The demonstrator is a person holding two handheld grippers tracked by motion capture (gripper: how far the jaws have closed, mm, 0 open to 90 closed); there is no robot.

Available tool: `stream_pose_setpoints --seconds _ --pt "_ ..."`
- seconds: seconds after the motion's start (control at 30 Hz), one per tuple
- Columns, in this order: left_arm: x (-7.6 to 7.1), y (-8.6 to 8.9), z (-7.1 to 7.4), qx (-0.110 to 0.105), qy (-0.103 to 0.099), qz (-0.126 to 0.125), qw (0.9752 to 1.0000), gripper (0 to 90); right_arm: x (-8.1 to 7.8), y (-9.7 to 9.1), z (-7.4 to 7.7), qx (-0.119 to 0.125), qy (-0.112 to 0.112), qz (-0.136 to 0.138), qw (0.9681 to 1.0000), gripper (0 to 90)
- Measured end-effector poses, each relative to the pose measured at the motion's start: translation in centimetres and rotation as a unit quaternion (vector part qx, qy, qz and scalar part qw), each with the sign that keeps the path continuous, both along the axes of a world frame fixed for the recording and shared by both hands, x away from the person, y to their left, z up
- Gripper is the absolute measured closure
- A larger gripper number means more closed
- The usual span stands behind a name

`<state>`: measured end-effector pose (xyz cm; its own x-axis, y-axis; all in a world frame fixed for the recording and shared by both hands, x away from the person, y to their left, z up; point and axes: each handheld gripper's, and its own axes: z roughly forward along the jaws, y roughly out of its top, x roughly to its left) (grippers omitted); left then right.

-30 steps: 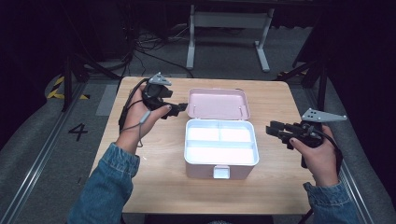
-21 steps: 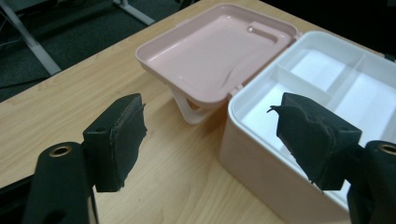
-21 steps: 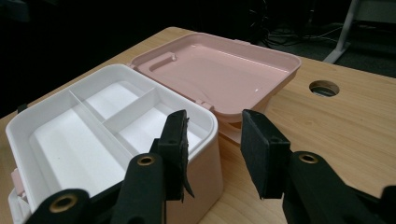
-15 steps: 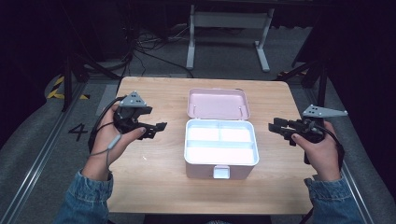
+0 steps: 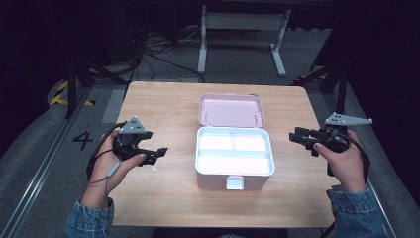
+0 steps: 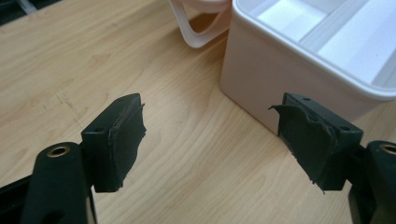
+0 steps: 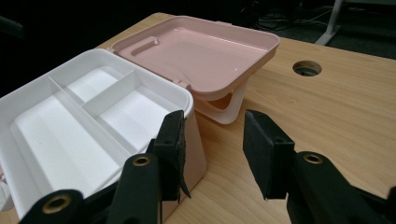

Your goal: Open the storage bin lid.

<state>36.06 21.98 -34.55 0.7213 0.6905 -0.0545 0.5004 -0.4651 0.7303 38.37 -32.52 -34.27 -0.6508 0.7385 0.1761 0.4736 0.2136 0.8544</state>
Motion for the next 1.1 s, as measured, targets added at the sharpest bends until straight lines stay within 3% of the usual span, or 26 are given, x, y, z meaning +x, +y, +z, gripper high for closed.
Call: stream_pose_setpoints --seconds 0.3,0.57,0.7,0.87,0.9,0.93,0.97,1.0,1.1 --pt "0.1 0.2 -1.7 0.018 0.016 0.010 0.9997 23.6 0.0 -0.2 -0.4 -0.007 0.010 -0.002 0.9999 59.0" --pt "0.7 0.3 -3.8 0.054 0.045 0.014 0.9975 23.7 0.1 -0.5 -1.1 -0.021 0.029 -0.004 0.9993 58.2" --pt "0.9 0.5 -4.7 0.081 0.067 0.020 0.9942 23.5 0.3 -0.5 -1.5 -0.029 0.039 -0.006 0.9988 58.0" --pt "1.2 0.4 -5.8 0.101 0.100 0.017 0.9898 23.5 0.6 -0.3 -2.2 -0.044 0.053 -0.008 0.9976 57.5" --pt "1.2 0.4 -5.8 0.101 0.100 0.017 0.9898 23.6 0.6 -0.3 -2.2 -0.044 0.053 -0.008 0.9976 57.5" --pt "1.2 0.3 -6.2 0.120 0.115 0.022 0.9858 23.6 0.7 -0.3 -2.4 -0.048 0.056 -0.008 0.9972 57.2" --pt "1.2 0.3 -6.2 0.120 0.115 0.022 0.9858 23.6 0.7 -0.3 -2.5 -0.049 0.059 -0.008 0.9970 57.1" --pt "1.2 0.4 -6.5 0.135 0.125 0.026 0.9826 23.7 0.7 -0.3 -2.5 -0.049 0.060 -0.008 0.9969 56.9" --pt "1.2 0.4 -6.7 0.141 0.133 0.026 0.9807 24.7 0.8 -0.3 -2.7 -0.051 0.065 -0.009 0.9965 56.6"
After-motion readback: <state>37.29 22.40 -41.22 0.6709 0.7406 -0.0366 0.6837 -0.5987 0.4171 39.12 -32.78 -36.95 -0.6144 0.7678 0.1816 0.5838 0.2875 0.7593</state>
